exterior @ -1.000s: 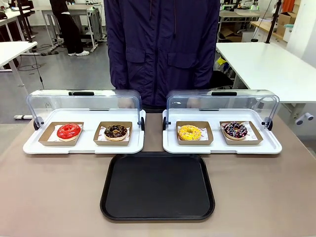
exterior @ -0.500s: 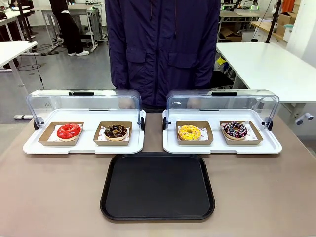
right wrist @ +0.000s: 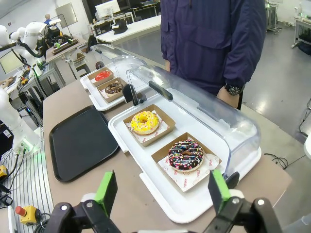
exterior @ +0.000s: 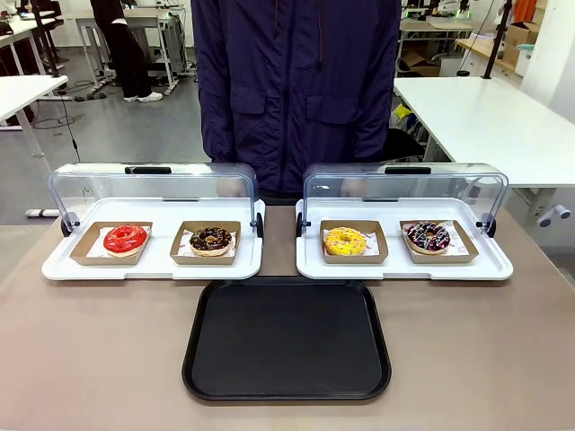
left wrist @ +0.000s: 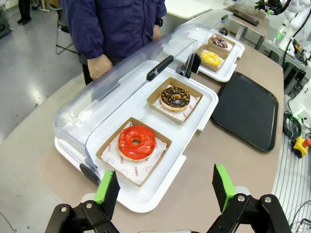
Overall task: Move the fourth donut from the left to the tray.
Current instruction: Pick up the Paper togo box containing the Donut indicated by the person and place it on the Handle tray.
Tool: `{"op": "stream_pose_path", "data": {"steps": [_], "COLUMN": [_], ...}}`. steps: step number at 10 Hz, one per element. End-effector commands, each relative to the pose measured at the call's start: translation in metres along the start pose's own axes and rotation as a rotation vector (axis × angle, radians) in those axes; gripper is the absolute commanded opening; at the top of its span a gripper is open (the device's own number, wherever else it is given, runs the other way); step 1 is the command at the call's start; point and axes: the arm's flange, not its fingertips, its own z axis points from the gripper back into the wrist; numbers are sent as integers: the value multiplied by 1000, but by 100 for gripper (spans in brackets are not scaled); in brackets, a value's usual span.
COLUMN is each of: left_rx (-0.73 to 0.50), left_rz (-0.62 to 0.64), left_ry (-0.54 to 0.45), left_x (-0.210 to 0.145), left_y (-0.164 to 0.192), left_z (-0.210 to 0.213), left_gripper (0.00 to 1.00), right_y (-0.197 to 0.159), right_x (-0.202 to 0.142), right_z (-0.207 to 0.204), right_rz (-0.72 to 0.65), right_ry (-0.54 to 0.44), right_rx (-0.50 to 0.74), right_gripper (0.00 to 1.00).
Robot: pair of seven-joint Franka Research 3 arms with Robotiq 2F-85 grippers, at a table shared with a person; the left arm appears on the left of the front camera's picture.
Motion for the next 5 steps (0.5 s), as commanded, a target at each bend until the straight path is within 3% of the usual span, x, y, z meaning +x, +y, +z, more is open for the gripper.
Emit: {"op": "stream_pose_path", "data": {"steps": [1, 5], "left_rx": [-4, -4], "left_rz": [-3, -3], "left_ry": [-5, -5], "left_x": [1, 1], "left_y": [0, 0], "left_z": [0, 0], "left_gripper": [100, 100], "right_y": [1, 1], "right_x": [1, 1], "right_z": [0, 0], "right_rz": [9, 9], "right_ry": [-8, -8], "right_rx": [4, 4], "right_gripper": [100, 100]}}
